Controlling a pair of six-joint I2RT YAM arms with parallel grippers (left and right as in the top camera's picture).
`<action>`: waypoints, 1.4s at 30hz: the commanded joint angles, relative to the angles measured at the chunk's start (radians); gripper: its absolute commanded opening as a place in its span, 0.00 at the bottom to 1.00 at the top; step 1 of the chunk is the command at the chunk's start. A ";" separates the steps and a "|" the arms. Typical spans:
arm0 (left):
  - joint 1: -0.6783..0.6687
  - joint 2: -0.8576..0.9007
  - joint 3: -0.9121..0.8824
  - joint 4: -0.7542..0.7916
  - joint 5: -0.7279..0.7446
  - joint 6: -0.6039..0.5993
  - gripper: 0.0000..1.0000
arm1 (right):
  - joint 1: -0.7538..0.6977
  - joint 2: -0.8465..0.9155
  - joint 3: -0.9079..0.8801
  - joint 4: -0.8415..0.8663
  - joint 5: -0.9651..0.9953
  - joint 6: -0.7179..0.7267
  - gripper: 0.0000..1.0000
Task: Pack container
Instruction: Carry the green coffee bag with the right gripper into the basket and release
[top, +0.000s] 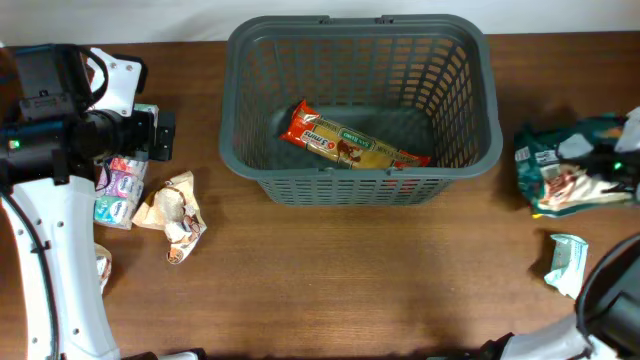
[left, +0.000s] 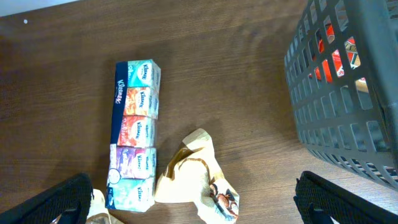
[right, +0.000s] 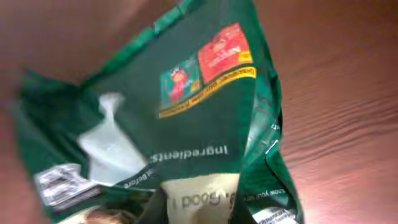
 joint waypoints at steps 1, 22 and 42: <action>0.006 0.003 -0.002 0.000 0.011 0.008 0.99 | 0.016 -0.135 0.116 0.002 -0.013 0.011 0.03; 0.006 0.003 -0.002 0.000 0.011 0.009 0.99 | 0.306 -0.189 0.693 -0.145 0.007 0.012 0.03; 0.006 0.004 -0.002 0.022 0.010 0.009 0.99 | 0.829 -0.142 0.984 -0.619 -0.006 0.014 0.04</action>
